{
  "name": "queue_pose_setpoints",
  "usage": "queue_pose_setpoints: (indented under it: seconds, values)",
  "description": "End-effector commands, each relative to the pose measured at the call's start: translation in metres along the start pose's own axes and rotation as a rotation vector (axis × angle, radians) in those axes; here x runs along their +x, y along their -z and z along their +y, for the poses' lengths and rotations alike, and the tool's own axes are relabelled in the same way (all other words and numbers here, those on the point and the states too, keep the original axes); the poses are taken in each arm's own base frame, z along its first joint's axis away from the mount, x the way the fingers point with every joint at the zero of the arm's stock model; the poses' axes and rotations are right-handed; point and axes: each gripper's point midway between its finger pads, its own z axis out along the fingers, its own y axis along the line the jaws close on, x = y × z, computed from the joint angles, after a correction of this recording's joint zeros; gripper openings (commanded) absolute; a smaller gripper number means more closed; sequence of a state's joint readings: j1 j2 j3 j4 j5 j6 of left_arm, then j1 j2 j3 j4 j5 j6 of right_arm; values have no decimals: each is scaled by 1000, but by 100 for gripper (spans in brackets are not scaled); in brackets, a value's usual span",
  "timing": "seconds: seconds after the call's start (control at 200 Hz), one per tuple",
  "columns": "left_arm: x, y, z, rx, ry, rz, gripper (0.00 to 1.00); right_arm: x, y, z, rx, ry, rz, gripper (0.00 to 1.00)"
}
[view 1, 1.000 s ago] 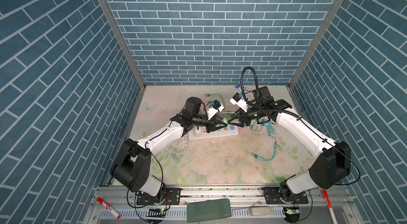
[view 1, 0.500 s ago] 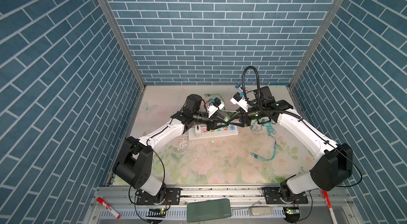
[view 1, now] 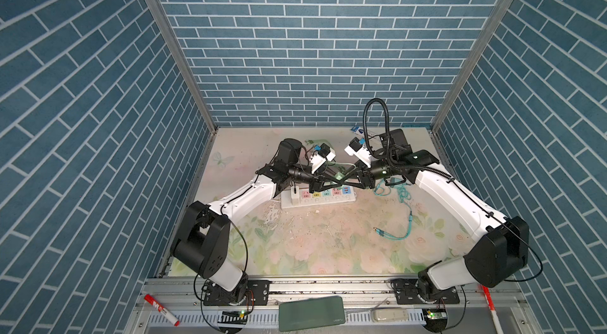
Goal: Insert the plug
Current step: 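Close the right gripper on the mint-green charger beside the left gripper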
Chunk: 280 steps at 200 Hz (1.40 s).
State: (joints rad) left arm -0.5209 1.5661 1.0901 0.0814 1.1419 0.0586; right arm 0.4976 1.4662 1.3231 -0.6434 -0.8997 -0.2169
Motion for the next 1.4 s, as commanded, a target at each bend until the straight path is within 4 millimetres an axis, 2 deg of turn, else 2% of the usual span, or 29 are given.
queue_pose_setpoints:
  seconds: [0.0, 0.315, 0.755, 1.395]
  values:
    - [-11, 4, 1, 8, -32, -14, 9, 12, -1, 7, -25, 32, 16, 41]
    - [-13, 6, -5, 49, -16, -1, 8, 14, 2, 17, -55, 64, 13, 42]
    - [-7, 8, -11, 63, 3, 24, 8, 8, 7, 16, -22, 102, 6, 42]
    - [-12, 8, -13, 77, 7, 16, 8, -1, 4, 17, -63, 118, -9, 41]
